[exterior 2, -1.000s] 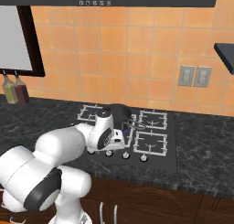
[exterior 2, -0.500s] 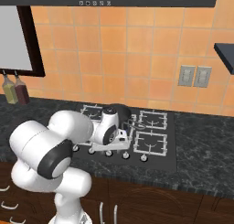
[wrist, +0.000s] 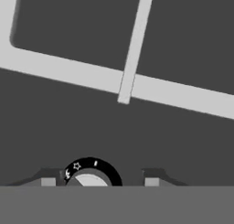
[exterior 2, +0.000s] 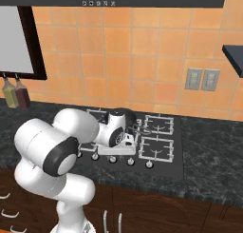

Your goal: Turn off the center burner of the stove.

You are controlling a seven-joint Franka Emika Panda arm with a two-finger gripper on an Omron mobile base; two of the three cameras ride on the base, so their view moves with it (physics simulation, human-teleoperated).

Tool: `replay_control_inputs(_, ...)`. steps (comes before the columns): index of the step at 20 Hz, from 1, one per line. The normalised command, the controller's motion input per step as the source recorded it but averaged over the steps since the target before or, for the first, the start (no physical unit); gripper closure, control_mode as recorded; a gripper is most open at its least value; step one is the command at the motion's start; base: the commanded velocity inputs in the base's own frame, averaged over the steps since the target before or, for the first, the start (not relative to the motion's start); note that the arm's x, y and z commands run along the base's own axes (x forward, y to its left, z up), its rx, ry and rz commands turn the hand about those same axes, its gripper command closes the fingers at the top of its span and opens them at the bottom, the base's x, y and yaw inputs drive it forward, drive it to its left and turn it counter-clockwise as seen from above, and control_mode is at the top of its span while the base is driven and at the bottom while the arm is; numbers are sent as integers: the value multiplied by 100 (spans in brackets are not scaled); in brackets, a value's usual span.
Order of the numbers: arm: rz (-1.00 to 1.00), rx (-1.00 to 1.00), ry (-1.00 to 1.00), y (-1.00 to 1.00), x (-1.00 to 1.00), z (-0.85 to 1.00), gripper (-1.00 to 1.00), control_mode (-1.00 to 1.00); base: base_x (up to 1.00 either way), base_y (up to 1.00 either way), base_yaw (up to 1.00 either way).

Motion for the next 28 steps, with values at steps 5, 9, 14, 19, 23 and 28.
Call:
replay_control_inputs(5, -38, 4, -8, -15, -11, 0, 100, -100, 0, 0, 0)
replay_control_inputs(9, -53, 9, -8, -28, -25, 0, 100, -100, 0, 0, 0)
replay_control_inputs(14, -64, 12, -4, -35, -29, -5, 100, -100, 0, 0, 0)
replay_control_inputs(19, -73, 11, 0, -29, -24, -10, 100, -100, 0, 0, 0)
replay_control_inputs(23, -74, 11, 0, -28, -23, -9, 100, -100, 0, 0, 0)
replay_control_inputs(28, -12, 2, 0, -3, -13, 0, 100, -100, 0, 0, 0)
